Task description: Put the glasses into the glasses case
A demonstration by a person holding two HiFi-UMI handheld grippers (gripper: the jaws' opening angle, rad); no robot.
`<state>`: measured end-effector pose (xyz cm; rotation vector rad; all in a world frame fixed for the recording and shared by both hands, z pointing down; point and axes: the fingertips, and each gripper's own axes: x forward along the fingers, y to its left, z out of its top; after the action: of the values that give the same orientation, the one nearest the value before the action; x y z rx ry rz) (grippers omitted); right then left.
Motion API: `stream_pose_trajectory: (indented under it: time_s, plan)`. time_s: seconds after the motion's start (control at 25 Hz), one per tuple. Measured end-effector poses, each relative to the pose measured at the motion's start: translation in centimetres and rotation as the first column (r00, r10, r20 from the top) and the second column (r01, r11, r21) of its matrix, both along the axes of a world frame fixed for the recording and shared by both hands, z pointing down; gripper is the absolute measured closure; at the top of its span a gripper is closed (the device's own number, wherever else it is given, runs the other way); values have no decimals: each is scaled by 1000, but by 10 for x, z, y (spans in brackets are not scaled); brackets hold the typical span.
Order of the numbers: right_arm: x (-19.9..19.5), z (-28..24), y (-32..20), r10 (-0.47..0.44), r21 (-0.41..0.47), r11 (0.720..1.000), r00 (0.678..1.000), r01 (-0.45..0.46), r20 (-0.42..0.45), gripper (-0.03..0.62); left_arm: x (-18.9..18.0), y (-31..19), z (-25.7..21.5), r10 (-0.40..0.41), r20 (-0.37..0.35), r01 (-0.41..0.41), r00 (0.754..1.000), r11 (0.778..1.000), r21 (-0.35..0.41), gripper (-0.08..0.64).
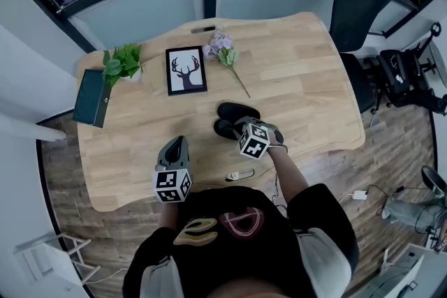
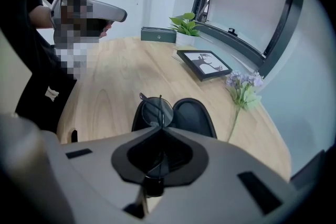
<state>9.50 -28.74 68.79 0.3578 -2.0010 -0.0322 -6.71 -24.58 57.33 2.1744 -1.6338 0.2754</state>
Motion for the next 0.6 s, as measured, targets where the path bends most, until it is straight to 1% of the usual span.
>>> stream_pose_trajectory:
  time_s: [0.28,0.6]
  plan:
    - [-1,12,12,-5,-33,999,1000,5,-5,578,-1,1,2,-3,5,3,1000,1000,-3,541]
    - [-1,16,11,11,-69,998,1000,-10,14,577,-2,1,3,-3,11,3,1000,1000,-6,541]
